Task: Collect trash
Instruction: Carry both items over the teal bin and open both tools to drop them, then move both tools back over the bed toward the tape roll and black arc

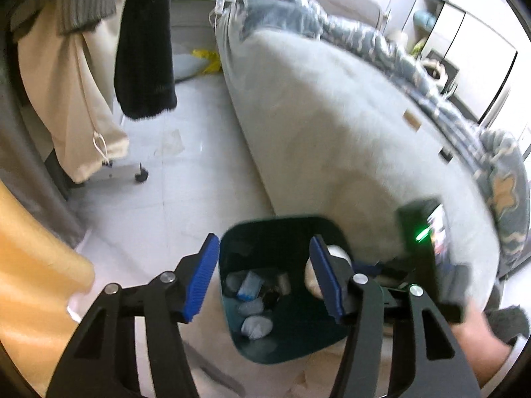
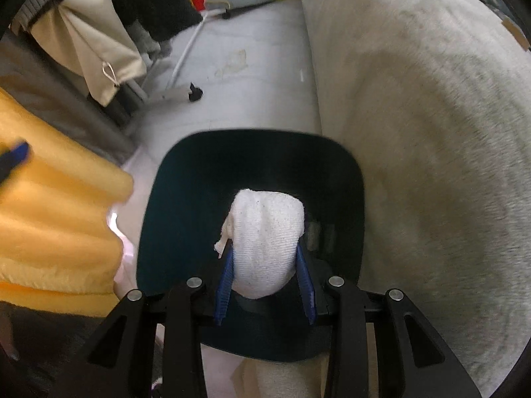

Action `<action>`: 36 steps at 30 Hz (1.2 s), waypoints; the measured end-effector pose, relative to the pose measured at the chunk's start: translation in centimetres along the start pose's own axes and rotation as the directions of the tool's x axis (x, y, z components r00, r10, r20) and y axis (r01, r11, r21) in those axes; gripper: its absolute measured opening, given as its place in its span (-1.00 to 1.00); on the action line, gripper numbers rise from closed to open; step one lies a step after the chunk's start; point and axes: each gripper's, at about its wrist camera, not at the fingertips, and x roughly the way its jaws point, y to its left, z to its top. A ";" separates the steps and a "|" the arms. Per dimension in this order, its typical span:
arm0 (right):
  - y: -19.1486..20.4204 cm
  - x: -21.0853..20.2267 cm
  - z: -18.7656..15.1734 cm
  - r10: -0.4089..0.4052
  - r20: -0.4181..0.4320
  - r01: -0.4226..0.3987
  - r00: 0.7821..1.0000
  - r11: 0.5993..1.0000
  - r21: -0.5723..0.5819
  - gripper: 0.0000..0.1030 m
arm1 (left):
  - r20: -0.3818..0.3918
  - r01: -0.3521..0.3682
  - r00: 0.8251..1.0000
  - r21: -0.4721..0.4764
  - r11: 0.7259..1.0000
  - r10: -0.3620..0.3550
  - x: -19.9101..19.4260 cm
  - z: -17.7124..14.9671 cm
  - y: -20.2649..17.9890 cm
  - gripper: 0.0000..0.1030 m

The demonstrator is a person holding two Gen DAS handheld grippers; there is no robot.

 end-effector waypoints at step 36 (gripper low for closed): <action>-4.7 -14.1 1.9 -0.054 0.432 0.113 0.900 0.987 -0.112 0.61 | 0.331 0.051 0.936 0.205 0.977 -0.118 -6.1 6.8 -8.0 -0.07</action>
